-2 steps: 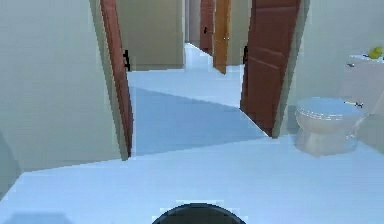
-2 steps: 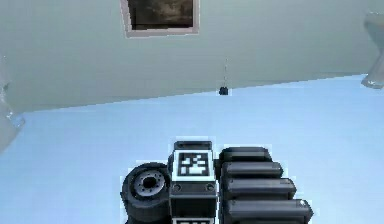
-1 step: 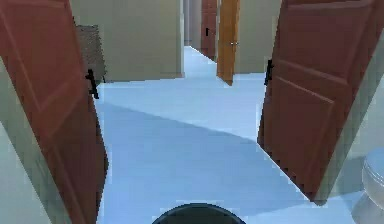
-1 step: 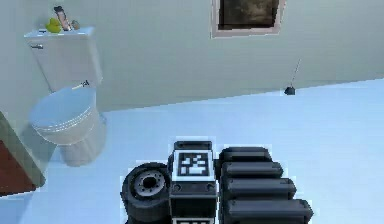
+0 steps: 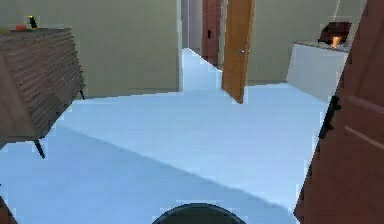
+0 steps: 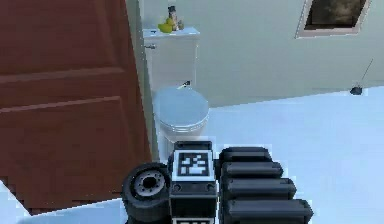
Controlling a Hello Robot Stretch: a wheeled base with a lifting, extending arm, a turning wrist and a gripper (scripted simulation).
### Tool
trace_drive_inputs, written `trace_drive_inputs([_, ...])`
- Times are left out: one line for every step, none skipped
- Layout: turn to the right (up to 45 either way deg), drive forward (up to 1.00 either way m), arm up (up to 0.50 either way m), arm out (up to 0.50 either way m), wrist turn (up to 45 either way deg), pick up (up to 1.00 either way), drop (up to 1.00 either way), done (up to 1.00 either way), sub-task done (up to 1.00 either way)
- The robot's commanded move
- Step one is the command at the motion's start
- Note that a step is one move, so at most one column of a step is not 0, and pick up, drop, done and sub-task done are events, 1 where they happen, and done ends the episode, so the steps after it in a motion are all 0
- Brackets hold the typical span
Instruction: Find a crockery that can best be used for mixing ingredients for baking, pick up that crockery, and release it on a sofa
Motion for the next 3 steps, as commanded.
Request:
trace_drive_inputs([0.0, 1.0, 0.0, 0.0, 0.0, 0.0, 0.0, 0.0, 0.0])
trace_drive_inputs([0.0, 1.0, 0.0, 0.0, 0.0, 0.0, 0.0, 0.0, 0.0])
trace_drive_inputs([3.0, 0.0, 0.0, 0.0, 0.0, 0.0, 0.0, 0.0, 0.0])
